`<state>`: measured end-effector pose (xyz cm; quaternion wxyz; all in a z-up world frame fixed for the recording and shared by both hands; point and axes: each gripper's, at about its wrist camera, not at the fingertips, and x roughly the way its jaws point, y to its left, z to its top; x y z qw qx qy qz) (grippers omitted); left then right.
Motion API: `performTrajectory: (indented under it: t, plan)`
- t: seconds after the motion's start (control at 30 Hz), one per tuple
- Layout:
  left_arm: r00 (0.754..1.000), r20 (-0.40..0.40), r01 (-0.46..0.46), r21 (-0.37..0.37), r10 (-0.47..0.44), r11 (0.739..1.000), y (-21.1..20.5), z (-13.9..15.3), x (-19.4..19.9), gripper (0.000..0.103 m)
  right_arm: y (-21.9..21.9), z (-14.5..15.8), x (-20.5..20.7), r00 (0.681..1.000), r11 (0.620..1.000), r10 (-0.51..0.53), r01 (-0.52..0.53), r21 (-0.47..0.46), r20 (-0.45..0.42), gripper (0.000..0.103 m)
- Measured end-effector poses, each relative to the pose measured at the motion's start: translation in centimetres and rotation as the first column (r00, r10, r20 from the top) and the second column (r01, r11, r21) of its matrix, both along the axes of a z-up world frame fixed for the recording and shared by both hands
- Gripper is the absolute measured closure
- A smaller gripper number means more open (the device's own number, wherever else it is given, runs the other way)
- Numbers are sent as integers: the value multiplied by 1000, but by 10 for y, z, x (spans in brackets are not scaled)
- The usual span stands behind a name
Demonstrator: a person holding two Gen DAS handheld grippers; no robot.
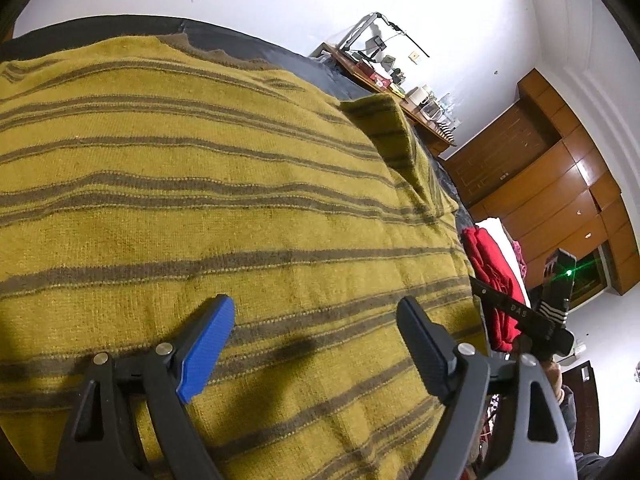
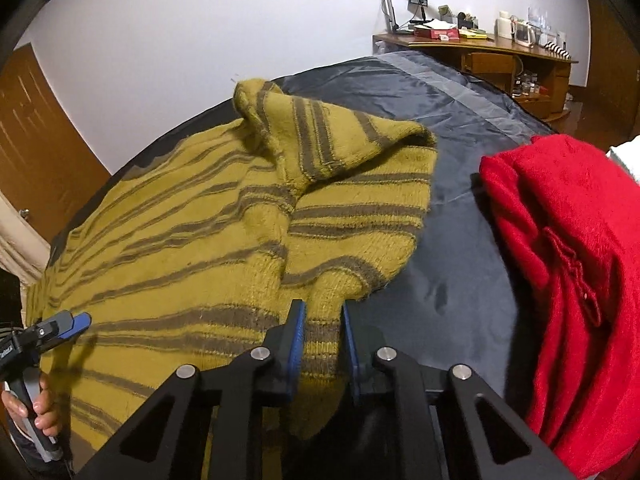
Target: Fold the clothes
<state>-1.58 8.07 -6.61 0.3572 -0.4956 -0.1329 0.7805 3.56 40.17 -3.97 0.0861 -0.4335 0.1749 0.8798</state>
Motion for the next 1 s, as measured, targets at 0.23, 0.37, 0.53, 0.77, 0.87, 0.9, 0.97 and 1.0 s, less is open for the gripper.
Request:
performTrajectory:
  t: [0.23,0.37,0.53,0.77,0.87,0.9,0.97,1.0]
  plan:
    - [1000,11,-6,23,6,1000,-3,-1,-1,16,12,68,8,976,957,-125,166,239,-177,98]
    - [1000,15,-10,30,9,1000,-3,-1,-2,16,21,98,13,967,953,-104,164,255,-233,98]
    - [1000,15,-9,29,8,1000,-5,-1,-2,16,30,81,9,986,977,-98,121,175,-134,95]
    - [1000,6,-5,29,5,1000,-3,0,-1,14,52,36,17,993,991,-92,85,-103,-72,14]
    - [1000,-1,-2,25,2,1000,-2,0,-1,13,56,33,21,990,981,-102,84,-176,-97,14]
    - [1000,-4,-1,23,1,1000,-2,0,-1,13,58,30,21,990,976,-102,80,-204,-100,14]
    - [1000,-5,-1,22,1,1000,-2,0,0,12,59,23,17,992,962,-90,64,-264,-89,14]
    - [1000,-6,-1,23,1,1000,-2,0,0,12,59,19,14,993,955,-83,57,-291,-79,14]
